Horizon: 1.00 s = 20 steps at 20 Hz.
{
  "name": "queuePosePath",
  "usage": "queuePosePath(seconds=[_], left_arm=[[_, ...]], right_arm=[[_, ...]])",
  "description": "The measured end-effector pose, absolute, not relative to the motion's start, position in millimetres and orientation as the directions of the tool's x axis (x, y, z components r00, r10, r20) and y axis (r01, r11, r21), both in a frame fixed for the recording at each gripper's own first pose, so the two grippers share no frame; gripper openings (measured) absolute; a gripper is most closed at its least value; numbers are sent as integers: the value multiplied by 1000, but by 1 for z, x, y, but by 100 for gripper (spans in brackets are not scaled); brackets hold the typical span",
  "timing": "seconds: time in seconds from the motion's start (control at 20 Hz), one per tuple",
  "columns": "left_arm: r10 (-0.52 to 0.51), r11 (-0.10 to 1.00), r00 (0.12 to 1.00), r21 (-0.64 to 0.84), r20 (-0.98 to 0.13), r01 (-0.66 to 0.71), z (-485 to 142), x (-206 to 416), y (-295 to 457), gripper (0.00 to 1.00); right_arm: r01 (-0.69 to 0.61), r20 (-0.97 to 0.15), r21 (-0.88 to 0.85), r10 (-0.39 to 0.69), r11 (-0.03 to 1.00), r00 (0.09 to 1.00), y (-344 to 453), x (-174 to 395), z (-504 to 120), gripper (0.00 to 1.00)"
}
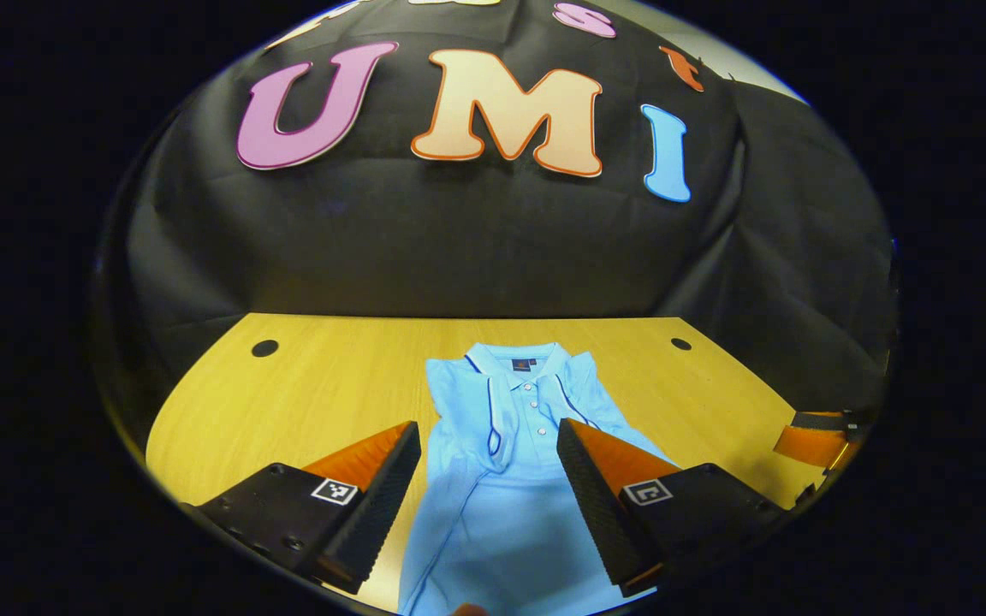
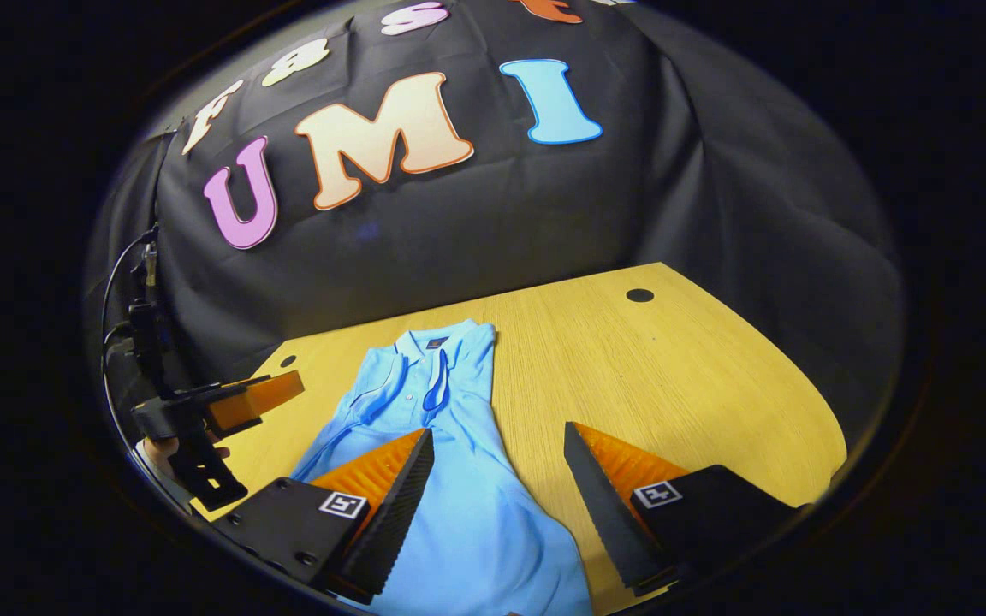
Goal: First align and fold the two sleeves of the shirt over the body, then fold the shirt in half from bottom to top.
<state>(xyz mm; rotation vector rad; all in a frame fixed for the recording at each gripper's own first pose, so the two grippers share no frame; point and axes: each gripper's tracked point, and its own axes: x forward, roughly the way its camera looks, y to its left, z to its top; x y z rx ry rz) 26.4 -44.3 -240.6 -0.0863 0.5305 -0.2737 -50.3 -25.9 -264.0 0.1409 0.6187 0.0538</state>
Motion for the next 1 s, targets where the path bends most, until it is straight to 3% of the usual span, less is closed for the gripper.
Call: queuePosePath(seconds=[0.5,1.0], left_arm=[[-219,976,801,-109,-557,190,-248,-108,-7,96],[-153,986,714,-63,-683,151,-312,-212,16,98]], right_arm=[[-52,-614,45,69,998,787,-44,-150,-278,97],[-96,-720,-94,-1,991,694,-67,-231,-342,97]])
